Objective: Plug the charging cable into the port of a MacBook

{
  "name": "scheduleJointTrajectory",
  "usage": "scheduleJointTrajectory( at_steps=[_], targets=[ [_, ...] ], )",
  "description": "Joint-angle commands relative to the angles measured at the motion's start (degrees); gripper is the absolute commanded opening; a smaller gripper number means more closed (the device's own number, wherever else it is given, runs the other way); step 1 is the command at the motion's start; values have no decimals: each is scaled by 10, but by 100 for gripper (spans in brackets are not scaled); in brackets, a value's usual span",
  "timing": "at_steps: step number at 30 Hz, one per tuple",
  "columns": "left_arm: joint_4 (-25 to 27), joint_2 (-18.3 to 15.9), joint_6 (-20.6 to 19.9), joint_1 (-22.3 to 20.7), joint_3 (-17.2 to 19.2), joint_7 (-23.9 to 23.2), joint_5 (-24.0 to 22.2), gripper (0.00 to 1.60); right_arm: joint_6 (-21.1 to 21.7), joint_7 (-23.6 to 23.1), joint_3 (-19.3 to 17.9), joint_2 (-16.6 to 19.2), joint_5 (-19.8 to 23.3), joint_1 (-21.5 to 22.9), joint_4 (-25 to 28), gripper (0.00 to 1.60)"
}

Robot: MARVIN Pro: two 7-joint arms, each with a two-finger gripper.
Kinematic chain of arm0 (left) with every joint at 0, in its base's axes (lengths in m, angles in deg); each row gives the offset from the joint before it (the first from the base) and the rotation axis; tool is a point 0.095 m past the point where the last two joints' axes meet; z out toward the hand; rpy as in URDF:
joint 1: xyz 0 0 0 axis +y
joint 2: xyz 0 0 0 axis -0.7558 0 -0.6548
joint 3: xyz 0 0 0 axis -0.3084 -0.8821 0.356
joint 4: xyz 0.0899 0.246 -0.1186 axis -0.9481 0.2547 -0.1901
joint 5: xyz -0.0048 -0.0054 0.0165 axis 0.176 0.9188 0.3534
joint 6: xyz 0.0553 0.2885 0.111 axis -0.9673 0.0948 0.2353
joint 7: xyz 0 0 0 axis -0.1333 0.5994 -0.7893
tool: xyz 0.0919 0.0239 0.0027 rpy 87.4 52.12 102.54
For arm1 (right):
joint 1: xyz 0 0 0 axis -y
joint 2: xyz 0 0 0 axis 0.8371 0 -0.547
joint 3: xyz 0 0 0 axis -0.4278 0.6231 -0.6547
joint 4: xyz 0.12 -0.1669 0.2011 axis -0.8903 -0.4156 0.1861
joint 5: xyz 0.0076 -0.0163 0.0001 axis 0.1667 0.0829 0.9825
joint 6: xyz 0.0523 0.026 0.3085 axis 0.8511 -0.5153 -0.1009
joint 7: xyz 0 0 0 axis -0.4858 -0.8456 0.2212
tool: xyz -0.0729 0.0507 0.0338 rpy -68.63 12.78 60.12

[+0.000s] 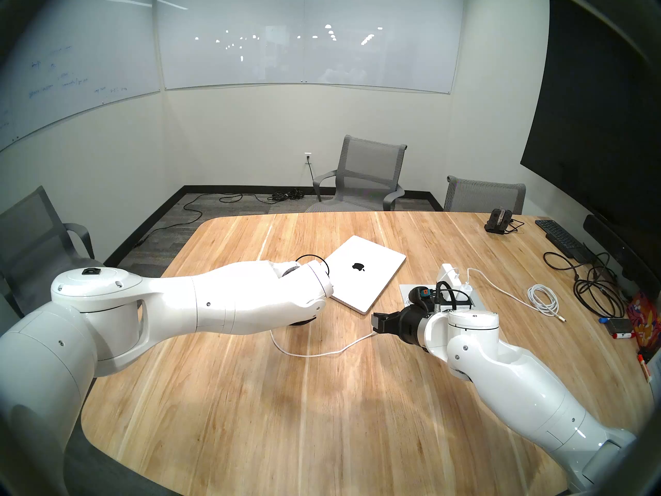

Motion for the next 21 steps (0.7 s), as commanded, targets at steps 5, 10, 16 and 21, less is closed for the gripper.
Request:
scheduleJointTrajectory(
  at_steps=[5,10,16,21],
  targets=[
    [15,-8,1,-14,6,4,-2,0,0,0,-1,-1,-1,4,9,160],
    [17,-10,1,-14,6,2,-2,0,0,0,-1,-1,-1,4,9,160],
    [3,-4,1,-15,-1,-14,1,160,0,0,-1,-1,-1,4,9,160],
    [-4,0,5,-15,-3,-18,7,160,0,0,-1,-1,-1,4,9,160]
  ],
)
